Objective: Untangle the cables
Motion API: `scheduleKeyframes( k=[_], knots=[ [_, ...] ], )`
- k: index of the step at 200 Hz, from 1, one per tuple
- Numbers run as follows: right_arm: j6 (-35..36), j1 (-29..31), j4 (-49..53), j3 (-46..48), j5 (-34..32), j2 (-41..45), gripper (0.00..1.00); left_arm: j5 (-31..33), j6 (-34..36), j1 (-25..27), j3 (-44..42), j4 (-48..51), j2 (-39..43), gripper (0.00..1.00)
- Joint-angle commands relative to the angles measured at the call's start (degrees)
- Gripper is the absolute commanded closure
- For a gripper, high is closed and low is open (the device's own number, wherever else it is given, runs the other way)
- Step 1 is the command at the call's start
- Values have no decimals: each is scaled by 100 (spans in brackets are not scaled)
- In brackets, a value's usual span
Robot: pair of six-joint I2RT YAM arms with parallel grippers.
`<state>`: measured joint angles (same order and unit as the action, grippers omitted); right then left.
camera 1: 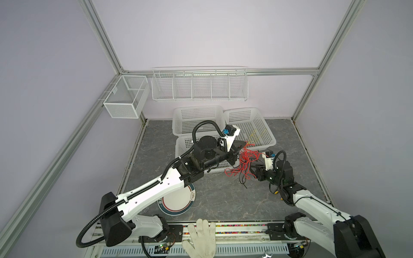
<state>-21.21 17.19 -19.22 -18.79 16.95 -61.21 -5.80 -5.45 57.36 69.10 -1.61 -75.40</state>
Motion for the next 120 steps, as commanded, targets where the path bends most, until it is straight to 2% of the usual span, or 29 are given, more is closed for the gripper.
scheduleKeyframes(
  k=[1, 42, 91, 120],
  knots=[
    [-67, 45, -492, -176, 22, -346, 44, 53, 49, -27, 19, -183, 129, 100],
    [-190, 139, -1092, -326, 265, -1078, 46, 41, 44, -32, 51, -147, 95, 100],
    [-223, 218, -887, -386, -13, -1401, 76, 130, 117, -32, 51, -104, 95, 100],
    [-209, 216, 120, -386, -694, -908, 88, 146, 132, -41, 51, -118, 53, 100]
  ],
)
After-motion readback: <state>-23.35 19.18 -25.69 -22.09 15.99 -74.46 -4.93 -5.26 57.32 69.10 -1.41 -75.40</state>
